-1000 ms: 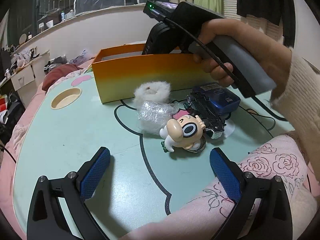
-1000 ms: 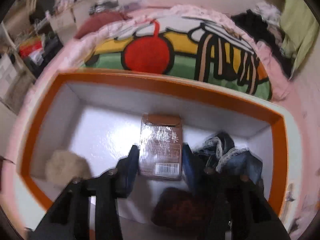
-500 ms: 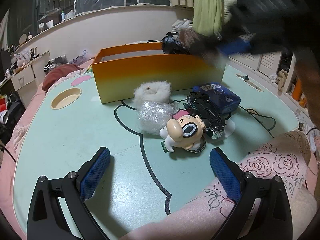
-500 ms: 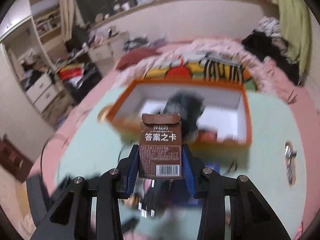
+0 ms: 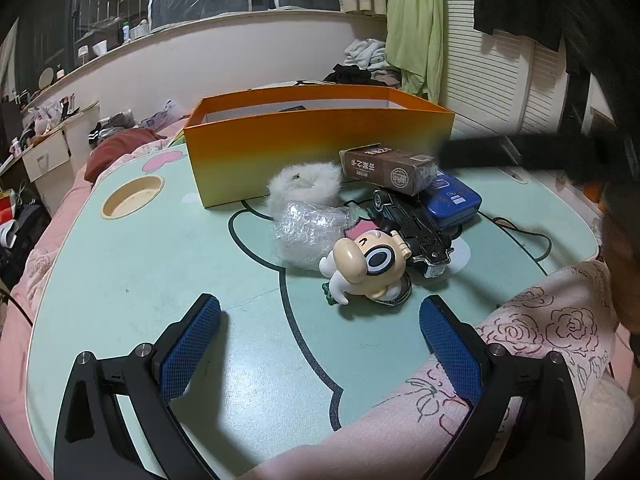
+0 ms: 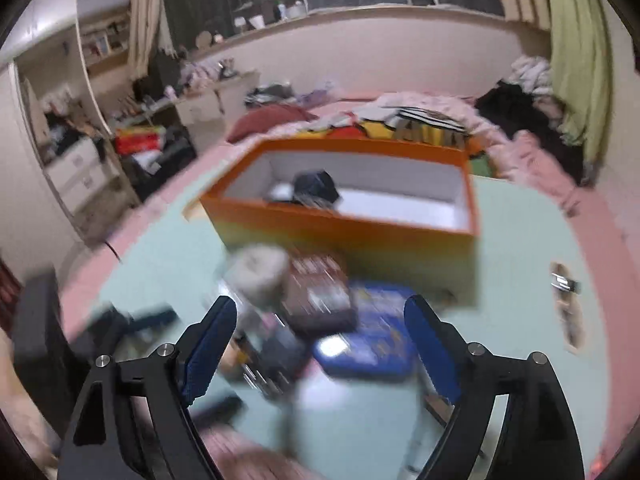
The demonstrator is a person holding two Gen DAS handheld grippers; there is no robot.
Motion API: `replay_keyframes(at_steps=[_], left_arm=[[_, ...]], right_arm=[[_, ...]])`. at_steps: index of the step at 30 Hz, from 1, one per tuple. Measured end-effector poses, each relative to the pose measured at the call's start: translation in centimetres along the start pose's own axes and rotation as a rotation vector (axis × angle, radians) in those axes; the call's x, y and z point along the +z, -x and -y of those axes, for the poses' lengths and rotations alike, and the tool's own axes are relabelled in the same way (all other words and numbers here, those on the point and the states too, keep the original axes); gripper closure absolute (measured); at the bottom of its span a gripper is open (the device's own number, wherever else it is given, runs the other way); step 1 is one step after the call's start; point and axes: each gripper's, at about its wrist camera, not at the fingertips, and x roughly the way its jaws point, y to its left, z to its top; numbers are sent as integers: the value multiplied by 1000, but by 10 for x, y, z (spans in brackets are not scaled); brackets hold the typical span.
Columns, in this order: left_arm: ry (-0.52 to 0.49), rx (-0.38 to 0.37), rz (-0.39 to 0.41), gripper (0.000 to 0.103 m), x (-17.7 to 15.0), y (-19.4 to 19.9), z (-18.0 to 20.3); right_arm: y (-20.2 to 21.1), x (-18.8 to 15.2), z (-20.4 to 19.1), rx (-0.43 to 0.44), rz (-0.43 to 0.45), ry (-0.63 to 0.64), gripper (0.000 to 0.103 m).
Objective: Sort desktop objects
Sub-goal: 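Carry the brown card box out and set it against the blue tin, then reach the left gripper into the box and grasp the black lace cloth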
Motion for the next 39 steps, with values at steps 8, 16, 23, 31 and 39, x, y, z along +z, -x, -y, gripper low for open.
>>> replay_keyframes(at_steps=[8,16,23,31,39], left_arm=[[-8,8,-1,3,0,1,1],[-6,10,-1,3,-1,4,-2],[17,-3,10,3,-1,9,-7],[61,-70,85,4,38,43,-16],[164,-108,-105,11,163,-12,-33]], right_arm=[[-6,-65,4,-132,-31,-6,4],[-8,-64,11,-125,-25,-4,0],[-2,-69,6,-117,-12,-11,0],[-1,-69,4,-114,-9,-13,0],[0,-70,4,-114,-9,-13,0]])
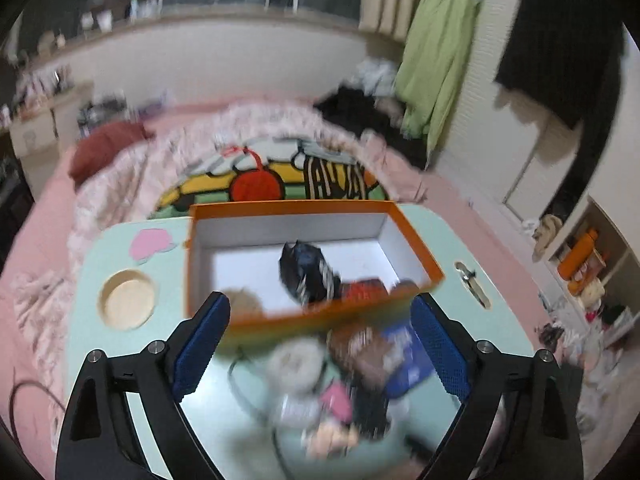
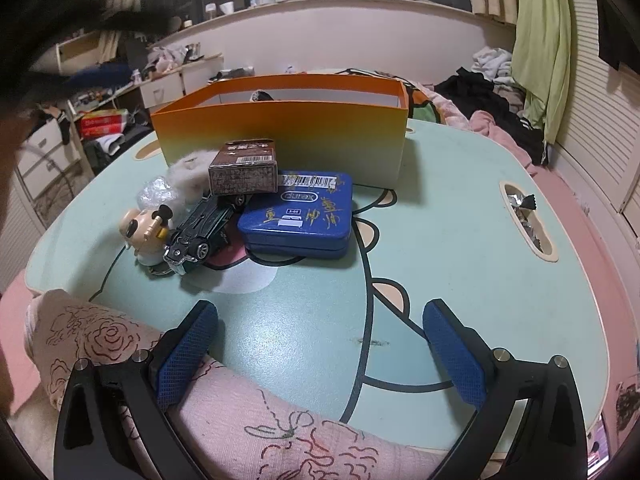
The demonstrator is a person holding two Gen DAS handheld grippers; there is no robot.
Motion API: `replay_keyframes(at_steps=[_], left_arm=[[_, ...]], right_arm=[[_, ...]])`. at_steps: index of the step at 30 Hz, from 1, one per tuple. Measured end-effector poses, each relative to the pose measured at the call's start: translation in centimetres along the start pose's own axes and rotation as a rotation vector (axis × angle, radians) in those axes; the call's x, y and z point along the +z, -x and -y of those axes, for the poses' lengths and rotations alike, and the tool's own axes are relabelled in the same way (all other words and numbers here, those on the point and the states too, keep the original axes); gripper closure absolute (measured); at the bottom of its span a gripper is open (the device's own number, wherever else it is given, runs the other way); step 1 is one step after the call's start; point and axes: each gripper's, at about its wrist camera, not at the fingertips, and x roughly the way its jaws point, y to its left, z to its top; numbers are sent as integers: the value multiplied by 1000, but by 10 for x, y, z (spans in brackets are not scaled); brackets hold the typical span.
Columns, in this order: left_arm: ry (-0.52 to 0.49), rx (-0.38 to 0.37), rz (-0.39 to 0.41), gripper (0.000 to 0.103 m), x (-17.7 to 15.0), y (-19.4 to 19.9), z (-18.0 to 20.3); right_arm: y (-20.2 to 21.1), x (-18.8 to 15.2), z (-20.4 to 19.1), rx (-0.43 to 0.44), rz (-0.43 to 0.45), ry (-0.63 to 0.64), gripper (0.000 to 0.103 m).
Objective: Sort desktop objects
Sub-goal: 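Reach the left gripper into the box and grasp the black lace cloth, then carry the black lace cloth out and set it on the table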
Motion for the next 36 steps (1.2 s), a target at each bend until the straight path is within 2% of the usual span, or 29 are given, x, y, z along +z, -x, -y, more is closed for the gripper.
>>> replay_keyframes(at_steps=[2,3,5,6,7,8,9,10,11,12,13,17,19,20,22,25,26,29,30,32,33,34,35,36], left_arm=[[4,23,-105,11,20,-38,1],[-3,65,-188,14,30,-69,2],[-13,123,-293,23,35,-107,2],[-8,141,-353,38,35,-126,-1],[10,133,-423,60,31,-146,-4],[21,120,-447,60,29,-154,-5],[2,136,-389,68,30,-153,-4],[10,134,-380,71,30,-152,-6],[29,107,-368,71,29,-149,-8],[46,45,-320,72,29,-137,-12],[45,18,-273,72,30,-123,-13],[-2,-41,-29,72,19,-31,-14],[-19,-69,39,72,6,9,-19],[-24,-62,54,72,-3,22,-22],[-31,20,73,71,-34,42,-34],[-23,164,25,71,-70,27,-53],[-15,172,-10,71,-82,15,-60],[35,77,-81,69,-98,-20,-68],[51,61,-87,65,-99,-27,-66],[57,50,-44,57,-99,-26,-57],[49,41,12,44,-98,-20,-48],[41,40,51,26,-97,-14,-43],[22,47,102,19,-98,-4,-38],[4,56,126,16,-98,2,-34]], right_arm=[[0,0,0,0,0,0,0],[-1,0,0,0,0,0,0],[0,0,0,1,0,0,0],[0,0,-1,1,0,0,0],[0,1,-1,1,0,0,0],[0,1,-1,3,-1,-2,0],[0,2,-2,4,0,-1,0],[0,3,-2,4,1,-1,0],[0,4,-2,6,0,-2,0],[-1,3,-3,4,-2,-1,0],[0,4,-3,5,-2,-1,0],[-1,4,-4,4,-1,-1,0],[-1,4,-3,5,-1,-2,0],[-1,4,-4,5,-2,-2,0],[-1,4,-3,5,-1,-2,0],[-1,4,-4,4,-1,-1,0],[-1,5,-5,4,-1,-1,0],[-1,4,-5,4,-1,-2,0],[-1,4,-5,4,-1,-2,0],[-2,4,-6,5,0,-2,0],[-2,4,-5,4,-1,-2,0],[-2,4,-6,5,0,-3,0],[-2,4,-6,5,0,-2,0],[-2,4,-5,4,-1,-3,0]])
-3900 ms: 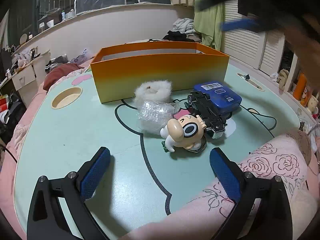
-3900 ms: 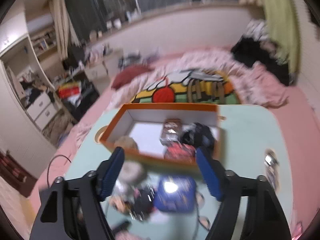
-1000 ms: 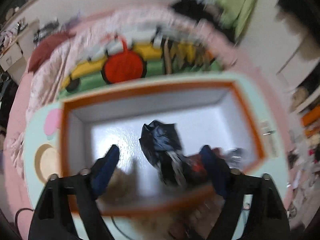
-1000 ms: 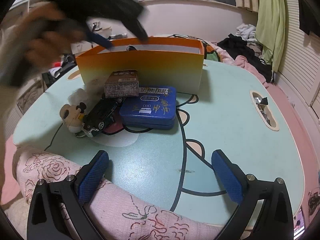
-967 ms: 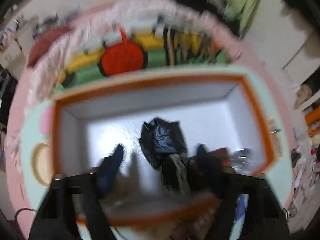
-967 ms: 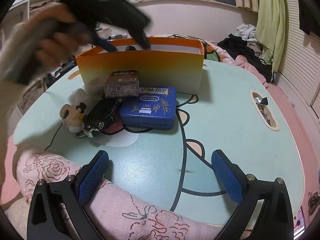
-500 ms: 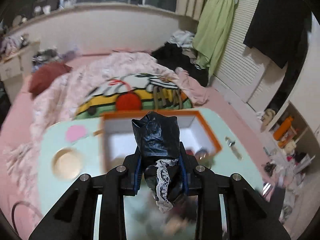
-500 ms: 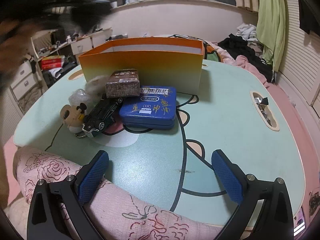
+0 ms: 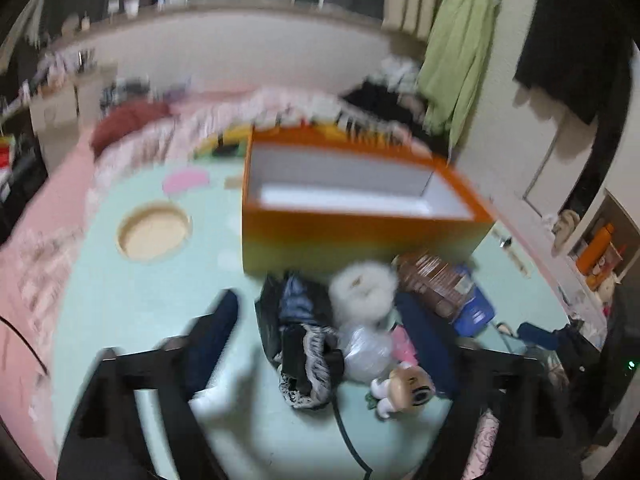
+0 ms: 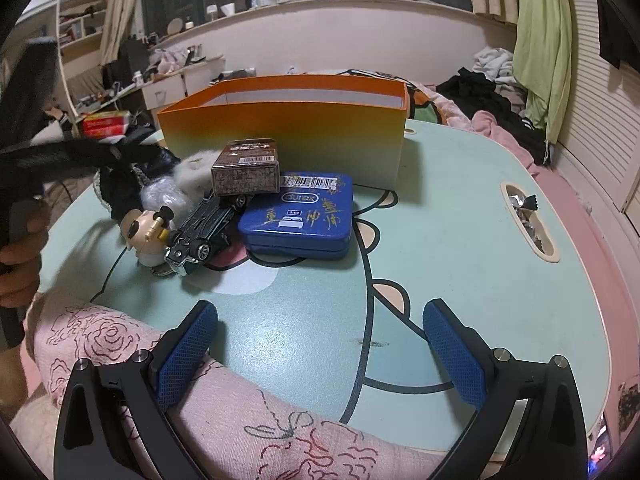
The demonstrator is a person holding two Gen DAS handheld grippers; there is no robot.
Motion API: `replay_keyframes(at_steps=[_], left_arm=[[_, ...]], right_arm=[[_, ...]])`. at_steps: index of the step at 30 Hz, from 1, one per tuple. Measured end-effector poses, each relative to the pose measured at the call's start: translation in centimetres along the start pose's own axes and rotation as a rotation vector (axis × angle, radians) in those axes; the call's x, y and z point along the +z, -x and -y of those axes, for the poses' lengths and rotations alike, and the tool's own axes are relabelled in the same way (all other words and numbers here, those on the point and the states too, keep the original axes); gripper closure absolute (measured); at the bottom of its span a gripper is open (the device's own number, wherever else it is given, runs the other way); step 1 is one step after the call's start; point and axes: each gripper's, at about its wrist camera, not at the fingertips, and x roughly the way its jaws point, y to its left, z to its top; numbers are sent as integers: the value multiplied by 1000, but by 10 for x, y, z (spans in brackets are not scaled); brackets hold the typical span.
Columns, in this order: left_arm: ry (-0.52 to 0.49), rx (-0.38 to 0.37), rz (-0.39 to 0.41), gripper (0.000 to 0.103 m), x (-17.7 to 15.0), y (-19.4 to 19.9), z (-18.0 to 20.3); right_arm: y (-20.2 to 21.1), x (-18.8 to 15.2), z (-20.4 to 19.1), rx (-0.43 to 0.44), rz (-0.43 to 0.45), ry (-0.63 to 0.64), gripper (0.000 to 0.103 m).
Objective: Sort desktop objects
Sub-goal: 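Carry the black lace cloth out and set it on the table, then reach the right gripper into the box and grasp the dark red tile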
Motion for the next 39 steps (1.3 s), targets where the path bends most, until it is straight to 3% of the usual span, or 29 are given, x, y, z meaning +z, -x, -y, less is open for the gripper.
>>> replay_keyframes(at_steps=[2,9,12,21,26,29,32,35,39], left_arm=[[-64,28,20,16,-2,14,4],[-260,80,-143,16,-69,22,8],[-176,66,-62,7,-80,19,1],[-132,126,63,7,-92,18,7],[-137,125,65,7,-90,17,7],[-138,122,67,7,-89,17,6],[-139,122,66,7,-89,17,6],[-141,120,68,7,-90,18,7],[-142,118,69,7,-90,18,7]], right_arm=[[0,0,0,0,0,0,0],[0,0,0,0,0,0,0],[0,0,-1,-2,1,1,0],[6,11,-1,31,24,-15,1],[31,93,-1,106,123,-88,1],[8,151,-9,98,54,-102,1],[-38,186,-19,57,-60,-124,4],[-78,195,-27,38,-155,-122,11],[-103,182,-32,21,-221,-92,11]])
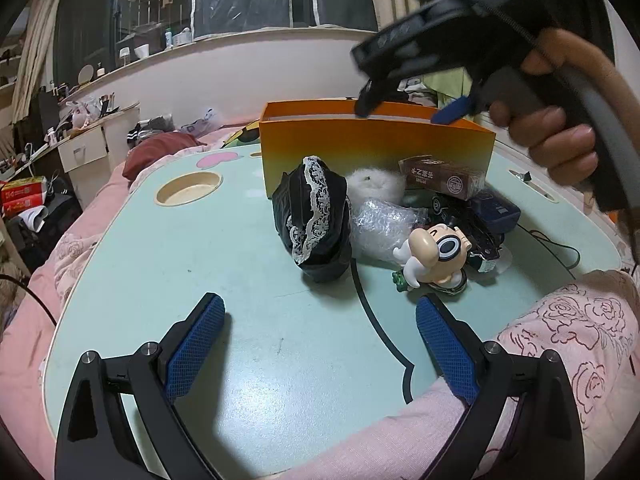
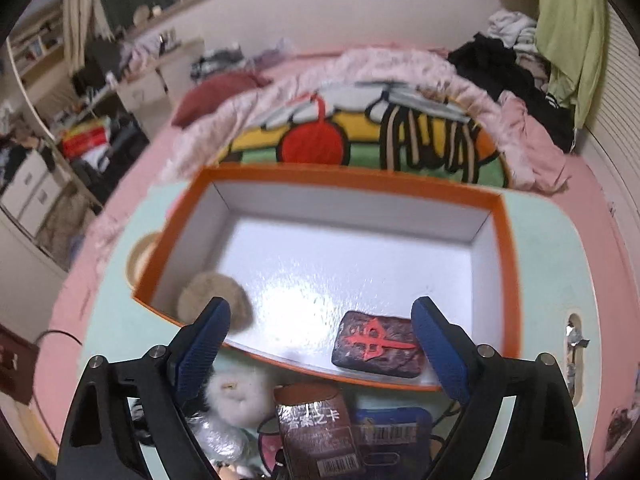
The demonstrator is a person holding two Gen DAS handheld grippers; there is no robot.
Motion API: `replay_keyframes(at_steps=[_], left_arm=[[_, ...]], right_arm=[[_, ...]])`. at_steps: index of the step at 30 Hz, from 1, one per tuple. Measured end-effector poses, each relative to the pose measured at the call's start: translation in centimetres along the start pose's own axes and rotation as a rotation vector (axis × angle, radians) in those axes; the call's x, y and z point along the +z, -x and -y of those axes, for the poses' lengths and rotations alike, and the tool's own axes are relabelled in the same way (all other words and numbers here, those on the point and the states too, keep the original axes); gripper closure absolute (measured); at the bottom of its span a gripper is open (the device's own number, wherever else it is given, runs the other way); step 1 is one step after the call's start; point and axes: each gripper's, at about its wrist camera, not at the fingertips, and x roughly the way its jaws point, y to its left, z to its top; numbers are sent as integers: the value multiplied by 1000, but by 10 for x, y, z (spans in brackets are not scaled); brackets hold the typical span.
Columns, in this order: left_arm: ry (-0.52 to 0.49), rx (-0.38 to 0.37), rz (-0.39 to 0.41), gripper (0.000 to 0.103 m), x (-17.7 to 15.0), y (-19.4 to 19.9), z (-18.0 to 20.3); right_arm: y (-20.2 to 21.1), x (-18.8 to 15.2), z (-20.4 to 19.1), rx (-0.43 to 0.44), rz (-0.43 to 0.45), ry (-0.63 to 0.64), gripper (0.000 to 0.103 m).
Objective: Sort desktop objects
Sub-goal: 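Reach the right gripper into the box and grasp the dark red tile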
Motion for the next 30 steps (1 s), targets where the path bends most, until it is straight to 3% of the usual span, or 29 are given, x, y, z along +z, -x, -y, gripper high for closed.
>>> replay_keyframes(at_steps=[7,12,19,21,24,26,30], left_arm=[[-3,-3,1,7,0,0,0],[-4,-5,1,7,0,0,0],[-8,-9,2,7,-1,1,0],[-9,-11,2,7,-1,1,0],[-10,-14,2,7,1,0,0],[-12,-14,0,7,0,-1,0],[-13,-16,1,7,1,-1,1]], right_arm=[[-7,-5,5,0,-13,-9,11],[-14,10,9,-40,-129,-6,16],[-55,36,23,-52,-512,24,16],[-76,29,26,-43,-599,28,22],[-75,28,25,-10,-574,27,22],[-67,27,24,14,-537,18,42],[-53,22,28,32,-435,-16,42]])
